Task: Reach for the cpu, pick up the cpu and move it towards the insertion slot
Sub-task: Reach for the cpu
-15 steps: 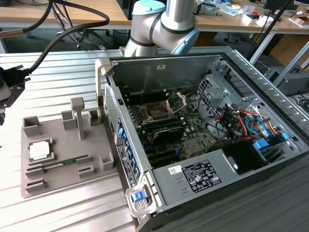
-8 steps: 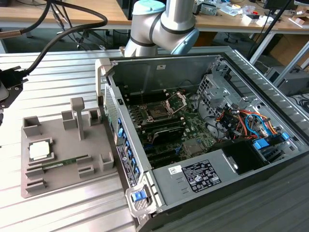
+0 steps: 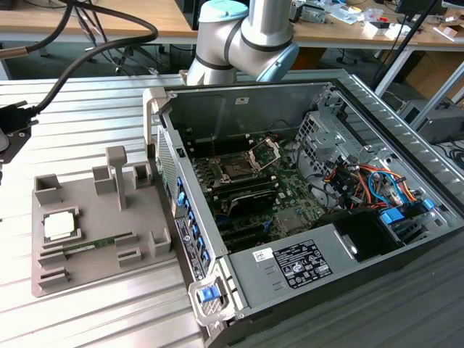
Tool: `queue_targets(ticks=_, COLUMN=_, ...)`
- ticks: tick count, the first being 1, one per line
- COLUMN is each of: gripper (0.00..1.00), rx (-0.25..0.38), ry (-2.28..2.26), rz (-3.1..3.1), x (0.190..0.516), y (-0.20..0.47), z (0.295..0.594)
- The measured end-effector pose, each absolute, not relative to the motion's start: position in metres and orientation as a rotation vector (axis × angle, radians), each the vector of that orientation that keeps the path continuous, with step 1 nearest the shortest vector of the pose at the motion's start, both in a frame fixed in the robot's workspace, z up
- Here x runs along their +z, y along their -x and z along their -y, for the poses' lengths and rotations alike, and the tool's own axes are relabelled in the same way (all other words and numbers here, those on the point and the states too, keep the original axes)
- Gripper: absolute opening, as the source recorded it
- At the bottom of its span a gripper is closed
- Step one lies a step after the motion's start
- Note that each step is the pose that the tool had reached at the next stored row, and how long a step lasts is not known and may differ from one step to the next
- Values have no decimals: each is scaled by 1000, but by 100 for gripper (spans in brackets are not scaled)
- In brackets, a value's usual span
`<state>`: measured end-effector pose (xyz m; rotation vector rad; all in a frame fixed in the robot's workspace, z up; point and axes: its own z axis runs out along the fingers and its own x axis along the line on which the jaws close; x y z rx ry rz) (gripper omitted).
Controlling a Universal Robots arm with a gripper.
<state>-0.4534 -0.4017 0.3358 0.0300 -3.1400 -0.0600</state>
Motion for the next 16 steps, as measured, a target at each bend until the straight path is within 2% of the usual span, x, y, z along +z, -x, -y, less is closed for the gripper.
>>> queue_targets(ticks=16, gripper=10, rx=-60, ry=-30, rz=3140, x=332, y=460, z=402)
